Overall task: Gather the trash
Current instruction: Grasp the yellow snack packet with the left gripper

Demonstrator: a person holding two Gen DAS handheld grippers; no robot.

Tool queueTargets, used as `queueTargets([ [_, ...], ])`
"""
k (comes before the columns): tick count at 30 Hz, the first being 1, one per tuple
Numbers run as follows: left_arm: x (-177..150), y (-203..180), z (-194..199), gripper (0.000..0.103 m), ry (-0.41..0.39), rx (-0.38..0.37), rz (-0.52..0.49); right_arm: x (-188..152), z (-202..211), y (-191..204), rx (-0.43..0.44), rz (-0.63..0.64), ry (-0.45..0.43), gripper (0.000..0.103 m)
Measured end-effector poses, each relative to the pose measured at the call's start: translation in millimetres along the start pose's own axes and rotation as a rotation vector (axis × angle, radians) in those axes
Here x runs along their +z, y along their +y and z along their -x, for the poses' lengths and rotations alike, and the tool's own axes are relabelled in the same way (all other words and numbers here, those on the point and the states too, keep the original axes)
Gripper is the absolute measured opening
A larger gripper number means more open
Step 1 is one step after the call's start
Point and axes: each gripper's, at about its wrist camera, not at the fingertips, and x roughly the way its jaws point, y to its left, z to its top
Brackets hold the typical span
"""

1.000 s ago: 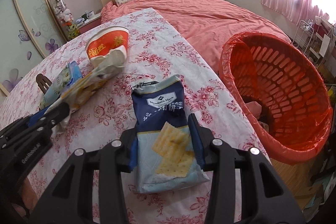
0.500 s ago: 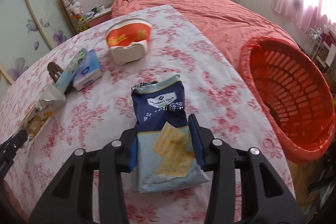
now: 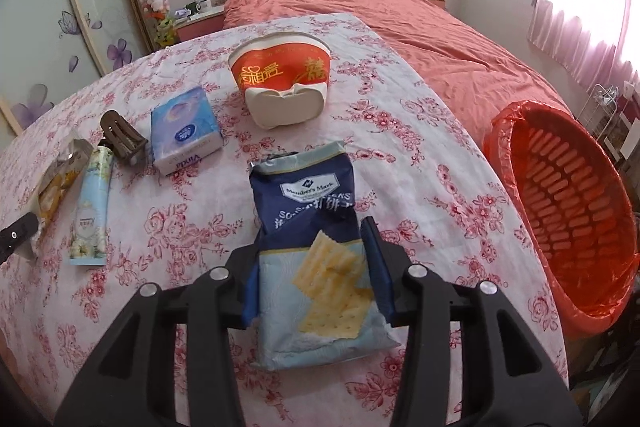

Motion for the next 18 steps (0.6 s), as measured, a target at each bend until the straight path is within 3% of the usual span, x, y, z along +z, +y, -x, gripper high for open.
queueTargets([
  [9, -2.6, -9.4, -6.1, 0.052, 0.028, -0.01, -0.041, 0.3, -1.0, 1.3, 0.008, 0.008, 0.003, 0.05],
  [11, -0.7, -13.7, -7.5, 0.061, 0.029, -0.002, -0.063, 0.1, -0.9, 1.8, 0.009, 0.007, 0.003, 0.05],
  [18, 5.6, -24.7, -18.0, 0.061, 0.035, 0.026, -0.108, 0.2, -1.1, 3.8, 0.012, 0.011, 0.004, 0.052],
])
